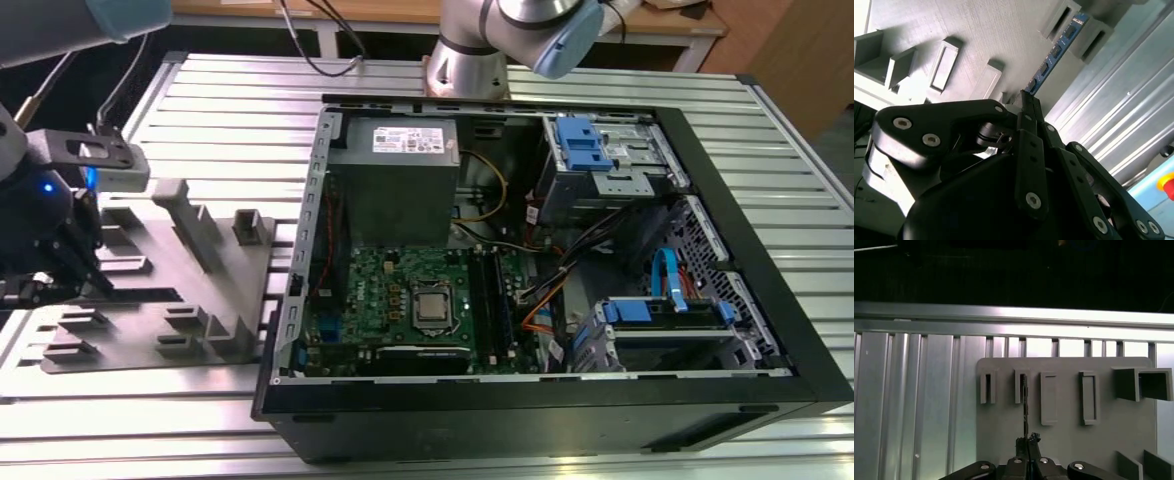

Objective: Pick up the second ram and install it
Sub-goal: 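Pick up the second ram and move it above second insertion slot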

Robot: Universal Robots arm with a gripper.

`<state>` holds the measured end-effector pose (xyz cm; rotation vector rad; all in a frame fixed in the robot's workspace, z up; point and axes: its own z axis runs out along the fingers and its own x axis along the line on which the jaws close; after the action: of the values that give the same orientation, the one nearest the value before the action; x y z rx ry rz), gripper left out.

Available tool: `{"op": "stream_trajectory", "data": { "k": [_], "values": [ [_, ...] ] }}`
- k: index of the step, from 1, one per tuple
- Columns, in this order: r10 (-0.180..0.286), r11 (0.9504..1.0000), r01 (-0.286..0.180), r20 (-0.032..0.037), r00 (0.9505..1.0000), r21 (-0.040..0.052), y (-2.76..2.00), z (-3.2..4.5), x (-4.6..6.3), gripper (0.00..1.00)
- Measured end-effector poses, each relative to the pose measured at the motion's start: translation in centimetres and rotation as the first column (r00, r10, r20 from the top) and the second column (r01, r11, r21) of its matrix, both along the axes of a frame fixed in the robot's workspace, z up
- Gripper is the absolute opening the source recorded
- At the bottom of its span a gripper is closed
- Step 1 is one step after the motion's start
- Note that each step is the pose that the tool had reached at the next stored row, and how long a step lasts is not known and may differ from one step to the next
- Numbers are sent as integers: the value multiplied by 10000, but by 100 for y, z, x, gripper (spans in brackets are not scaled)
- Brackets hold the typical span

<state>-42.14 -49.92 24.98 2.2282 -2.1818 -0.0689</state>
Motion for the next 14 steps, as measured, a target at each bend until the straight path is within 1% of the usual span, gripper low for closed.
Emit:
{"op": "stream_trajectory", "data": {
  "k": [5, 14],
  "values": [
    [0, 10000, 0, 0, 10000, 1, 0, 117, 0, 8],
    [0, 10000, 0, 0, 10000, 4, 0, 349, 0, 8]
  ]
}}
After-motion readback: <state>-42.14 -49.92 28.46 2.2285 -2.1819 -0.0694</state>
